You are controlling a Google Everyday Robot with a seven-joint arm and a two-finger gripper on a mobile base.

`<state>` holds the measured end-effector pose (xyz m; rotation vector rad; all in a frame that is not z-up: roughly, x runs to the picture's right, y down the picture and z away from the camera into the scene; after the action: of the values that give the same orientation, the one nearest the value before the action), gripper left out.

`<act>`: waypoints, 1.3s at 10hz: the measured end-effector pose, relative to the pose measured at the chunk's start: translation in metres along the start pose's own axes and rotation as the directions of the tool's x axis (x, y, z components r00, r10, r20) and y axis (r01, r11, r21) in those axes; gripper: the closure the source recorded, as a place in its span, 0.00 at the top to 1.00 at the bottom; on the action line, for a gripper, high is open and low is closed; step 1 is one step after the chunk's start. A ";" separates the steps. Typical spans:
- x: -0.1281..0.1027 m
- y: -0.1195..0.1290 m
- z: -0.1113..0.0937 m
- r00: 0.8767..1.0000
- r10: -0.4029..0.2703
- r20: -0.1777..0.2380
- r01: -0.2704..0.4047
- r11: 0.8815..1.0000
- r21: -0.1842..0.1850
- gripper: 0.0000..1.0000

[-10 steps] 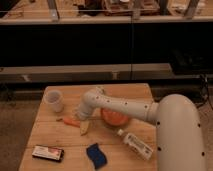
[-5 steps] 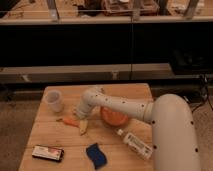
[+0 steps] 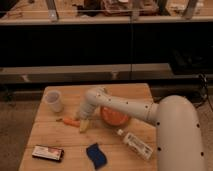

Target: Drag the pepper across the table

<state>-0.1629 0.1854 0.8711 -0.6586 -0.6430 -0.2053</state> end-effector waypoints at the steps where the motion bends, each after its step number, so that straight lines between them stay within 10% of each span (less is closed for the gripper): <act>1: 0.000 0.000 -0.002 1.000 0.000 -0.001 0.000 1.000 -0.001 0.14; 3: 0.000 0.001 -0.002 1.000 -0.001 -0.001 0.001 1.000 -0.003 0.02; 13: 0.005 0.023 -0.015 1.000 -0.005 -0.014 0.005 1.000 0.005 0.01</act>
<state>-0.1428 0.1935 0.8535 -0.6498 -0.6317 -0.2127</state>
